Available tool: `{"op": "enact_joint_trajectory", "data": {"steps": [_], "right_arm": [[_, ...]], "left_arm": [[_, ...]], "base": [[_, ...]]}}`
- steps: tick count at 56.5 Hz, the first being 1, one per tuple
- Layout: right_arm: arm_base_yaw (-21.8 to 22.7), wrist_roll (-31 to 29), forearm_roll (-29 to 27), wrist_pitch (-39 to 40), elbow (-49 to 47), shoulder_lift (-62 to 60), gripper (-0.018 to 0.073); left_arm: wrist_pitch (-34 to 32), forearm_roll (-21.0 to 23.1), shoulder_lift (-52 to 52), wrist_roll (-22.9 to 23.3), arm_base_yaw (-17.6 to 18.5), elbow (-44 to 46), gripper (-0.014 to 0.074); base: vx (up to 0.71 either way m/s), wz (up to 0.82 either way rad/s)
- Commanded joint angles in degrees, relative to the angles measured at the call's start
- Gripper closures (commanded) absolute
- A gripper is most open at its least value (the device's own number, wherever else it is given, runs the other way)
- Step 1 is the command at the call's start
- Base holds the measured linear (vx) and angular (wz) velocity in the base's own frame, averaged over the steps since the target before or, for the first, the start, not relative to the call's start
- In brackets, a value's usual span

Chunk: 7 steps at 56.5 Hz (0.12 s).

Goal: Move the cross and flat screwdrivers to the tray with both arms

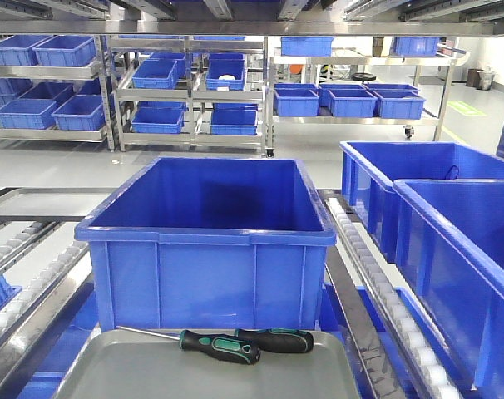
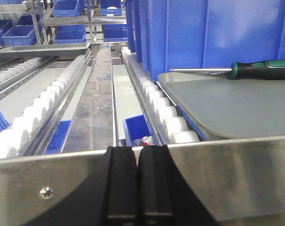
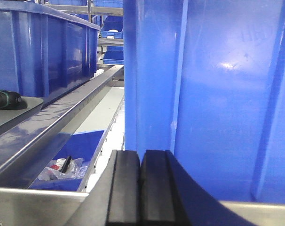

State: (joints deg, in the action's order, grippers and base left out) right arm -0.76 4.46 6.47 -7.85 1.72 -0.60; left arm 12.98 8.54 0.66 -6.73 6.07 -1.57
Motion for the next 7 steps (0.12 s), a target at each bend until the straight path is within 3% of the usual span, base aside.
{"op": "enact_joint_trajectory", "data": {"steps": [1,7], "right_arm": [[0.4,-0.6,0.7,5.1,0.4,-0.3,0.0570],[0.4,-0.6,0.7,5.1,0.4,-0.3,0.0570]], "left_arm": [[-4.9,0.3,0.7,0.6,0.0,1.5,0.0602],[-4.9,0.3,0.7,0.6,0.0,1.5,0.0602]], "base": [[0.00,0.00],[0.00,0.00]]}}
